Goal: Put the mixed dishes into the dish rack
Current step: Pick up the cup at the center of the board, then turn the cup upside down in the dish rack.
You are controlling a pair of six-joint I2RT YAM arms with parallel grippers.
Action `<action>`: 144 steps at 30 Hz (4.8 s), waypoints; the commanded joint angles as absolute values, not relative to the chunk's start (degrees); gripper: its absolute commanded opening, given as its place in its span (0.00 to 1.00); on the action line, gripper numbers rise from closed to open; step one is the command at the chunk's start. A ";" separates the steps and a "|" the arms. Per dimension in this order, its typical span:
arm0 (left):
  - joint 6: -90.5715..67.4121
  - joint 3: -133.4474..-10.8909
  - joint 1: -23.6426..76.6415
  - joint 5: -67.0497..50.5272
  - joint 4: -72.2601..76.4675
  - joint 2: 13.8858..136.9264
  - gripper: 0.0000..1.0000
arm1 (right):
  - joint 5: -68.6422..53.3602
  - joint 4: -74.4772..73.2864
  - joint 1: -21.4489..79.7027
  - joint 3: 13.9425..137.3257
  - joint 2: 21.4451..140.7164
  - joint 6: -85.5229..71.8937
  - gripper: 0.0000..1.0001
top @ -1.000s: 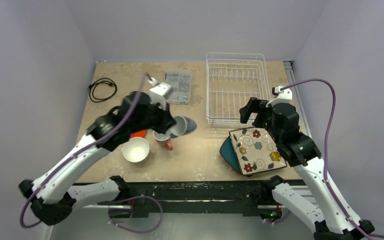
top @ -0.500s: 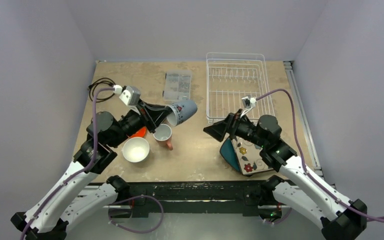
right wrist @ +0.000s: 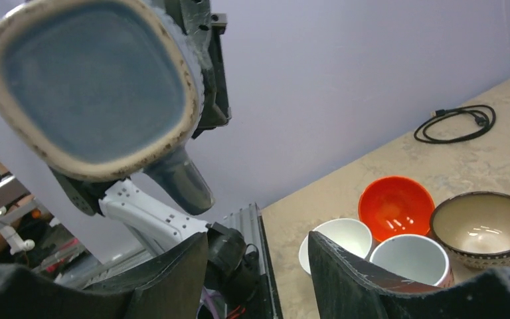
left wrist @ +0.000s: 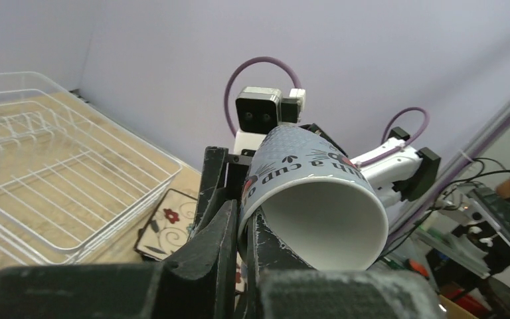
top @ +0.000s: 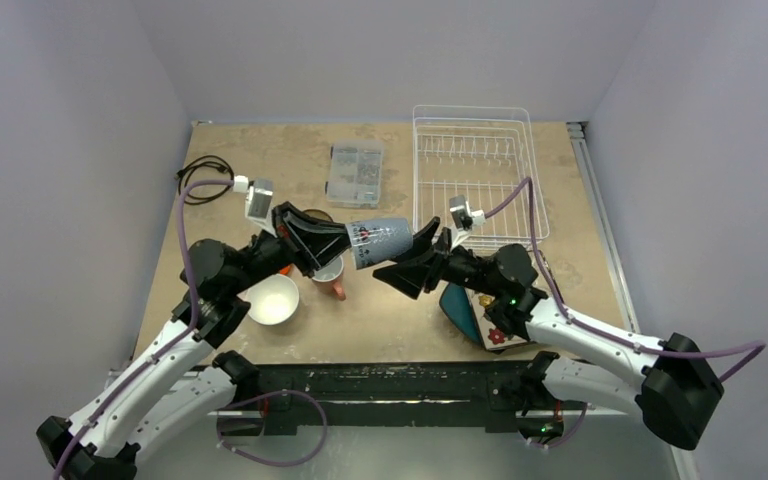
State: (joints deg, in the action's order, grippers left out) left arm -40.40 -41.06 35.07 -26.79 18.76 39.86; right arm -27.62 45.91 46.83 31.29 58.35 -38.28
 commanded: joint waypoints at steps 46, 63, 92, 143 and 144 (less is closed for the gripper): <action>-53.16 -46.64 30.02 -38.36 25.47 53.06 0.19 | -14.59 51.64 47.81 32.56 51.39 -40.87 0.00; -25.05 -72.76 29.71 8.35 -29.57 48.36 1.00 | 49.83 -21.31 47.09 59.88 60.46 -29.41 0.00; -3.36 -63.16 30.26 -1.10 -14.12 54.73 1.00 | 32.00 -21.97 29.14 109.79 113.90 -12.85 0.00; -3.96 -64.79 30.08 -1.28 -15.39 58.45 1.00 | 17.41 -24.16 20.13 135.84 139.91 -7.25 0.07; -3.96 -64.78 30.08 -1.24 -15.38 58.45 1.00 | 17.39 -24.17 20.13 135.67 139.96 -7.36 0.08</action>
